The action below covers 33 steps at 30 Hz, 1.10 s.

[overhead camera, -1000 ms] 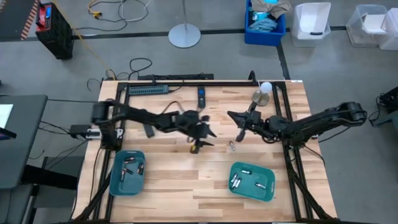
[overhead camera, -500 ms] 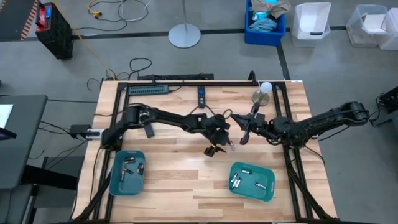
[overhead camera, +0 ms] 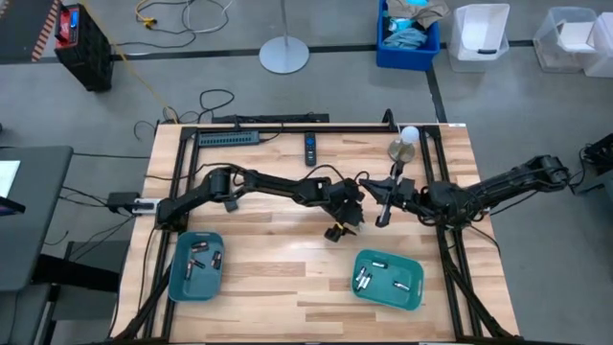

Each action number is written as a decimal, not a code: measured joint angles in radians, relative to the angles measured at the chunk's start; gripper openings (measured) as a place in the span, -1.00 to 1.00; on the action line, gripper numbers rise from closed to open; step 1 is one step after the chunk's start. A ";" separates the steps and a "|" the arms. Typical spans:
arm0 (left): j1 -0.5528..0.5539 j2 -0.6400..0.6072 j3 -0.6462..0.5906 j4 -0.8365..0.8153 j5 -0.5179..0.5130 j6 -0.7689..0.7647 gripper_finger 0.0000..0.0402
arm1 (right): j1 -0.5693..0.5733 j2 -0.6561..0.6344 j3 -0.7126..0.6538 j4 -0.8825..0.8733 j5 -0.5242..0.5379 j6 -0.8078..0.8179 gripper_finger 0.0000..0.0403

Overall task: Sort batteries
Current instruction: Put the silver battery into the green bin

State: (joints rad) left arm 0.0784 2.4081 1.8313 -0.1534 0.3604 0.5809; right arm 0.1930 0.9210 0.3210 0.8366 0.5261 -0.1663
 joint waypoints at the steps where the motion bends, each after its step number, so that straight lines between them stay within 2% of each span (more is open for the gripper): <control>1: 0.000 0.000 0.000 -0.012 -0.005 0.001 0.13 | 0.004 -0.002 0.000 0.000 0.000 0.000 -0.96; 11: 0.035 0.049 0.001 -0.008 0.012 -0.088 0.09 | 0.002 0.000 0.000 -0.001 0.000 0.000 -0.96; 18: 0.036 0.055 0.002 -0.042 -0.013 -0.115 0.04 | 0.002 0.000 0.000 -0.012 0.000 0.000 -0.96; 22: 0.029 0.055 0.001 -0.054 -0.063 -0.104 -0.20 | 0.002 0.000 0.000 -0.012 0.000 0.001 -0.96; 28: 0.029 0.057 0.000 -0.057 -0.072 -0.093 -0.75 | 0.003 0.000 0.000 -0.001 0.001 0.001 -0.96; 29: 0.029 0.057 0.000 -0.059 -0.075 -0.092 -0.80 | 0.003 0.000 0.000 0.001 0.001 0.001 -0.96; 33: 0.029 0.051 -0.001 -0.062 -0.078 -0.095 -0.80 | 0.003 0.000 0.000 0.005 0.001 0.001 -0.96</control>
State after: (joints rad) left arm 0.1078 2.4591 1.8302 -0.2154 0.2820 0.4857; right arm 0.1962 0.9215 0.3214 0.8413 0.5266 -0.1658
